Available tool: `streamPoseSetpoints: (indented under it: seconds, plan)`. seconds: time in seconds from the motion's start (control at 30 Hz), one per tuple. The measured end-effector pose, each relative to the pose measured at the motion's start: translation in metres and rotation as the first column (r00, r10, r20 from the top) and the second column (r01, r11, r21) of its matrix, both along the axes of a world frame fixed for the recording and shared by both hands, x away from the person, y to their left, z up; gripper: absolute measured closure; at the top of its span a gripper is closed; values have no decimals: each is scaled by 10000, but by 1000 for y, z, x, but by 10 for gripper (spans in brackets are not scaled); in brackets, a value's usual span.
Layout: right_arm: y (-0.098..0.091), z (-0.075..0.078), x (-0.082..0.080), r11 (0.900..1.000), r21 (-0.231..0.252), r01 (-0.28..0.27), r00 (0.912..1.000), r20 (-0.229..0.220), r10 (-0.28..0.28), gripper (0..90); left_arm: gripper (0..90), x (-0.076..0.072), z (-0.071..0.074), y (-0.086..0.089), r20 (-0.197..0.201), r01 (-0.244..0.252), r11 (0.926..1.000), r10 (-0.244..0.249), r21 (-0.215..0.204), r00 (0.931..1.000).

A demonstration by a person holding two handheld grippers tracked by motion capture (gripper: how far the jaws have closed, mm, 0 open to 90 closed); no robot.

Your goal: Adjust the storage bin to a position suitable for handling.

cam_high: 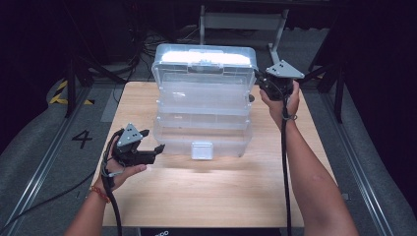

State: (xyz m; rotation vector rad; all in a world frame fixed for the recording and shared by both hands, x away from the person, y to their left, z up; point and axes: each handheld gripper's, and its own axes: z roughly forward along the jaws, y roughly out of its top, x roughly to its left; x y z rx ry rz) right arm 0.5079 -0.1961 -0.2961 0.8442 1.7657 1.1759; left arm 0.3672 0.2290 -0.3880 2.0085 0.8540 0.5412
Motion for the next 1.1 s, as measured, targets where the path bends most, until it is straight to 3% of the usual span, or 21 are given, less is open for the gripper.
streamPoseSetpoints:
  seconds: [0.17, 0.33, 0.4, 0.5, 0.53, 0.57, 0.6, 0.67, 0.83, 1.1]
  plan:
    - [-1, 2, 6, 10000, -27, -30, 10000, -90, 30, 839, 244, 1, -6, 3, -163, -116, 9998, 118, 140, 9998]
    - [0, 3, 9, 10000, -43, -35, 10000, -80, 35, 841, 243, -9, -28, 18, -548, -325, 9972, 363, 679, 9978]
    - [-1, 3, 9, 10000, -31, -40, 10000, -81, 39, 842, 243, -15, -41, 28, -976, -453, 9947, 543, 918, 9937]
    - [0, 3, 10, 10000, -64, -29, 9999, -105, 28, 842, 242, -22, -52, 37, -1187, -559, 9907, 708, 1239, 9904]
    - [0, 4, 10, 10000, -99, -7, 9999, -121, 6, 843, 242, -28, -60, 45, -1488, -652, 9881, 859, 1390, 9851]
    - [0, 4, 10, 10000, -99, -7, 9999, -121, 6, 843, 242, -28, -60, 45, -1488, -652, 9881, 859, 1390, 9851]
    - [0, 4, 11, 10000, -96, 5, 9999, -113, -6, 843, 242, -33, -66, 49, -1692, -701, 9861, 955, 1505, 9809]
    - [1, 4, 12, 10000, -53, 55, 9999, -132, -56, 844, 242, -39, -72, 55, -1814, -745, 9851, 1025, 1551, 9780]
    - [1, 4, 16, 9999, 86, 87, 9998, -160, -85, 846, 242, -46, -82, 61, -2165, -1022, 9887, 1242, 1098, 9683]
    - [0, 4, 22, 9996, 269, 57, 9998, -201, -52, 847, 231, -48, -90, 58, -2387, -744, 9880, 1054, 1353, 9654]
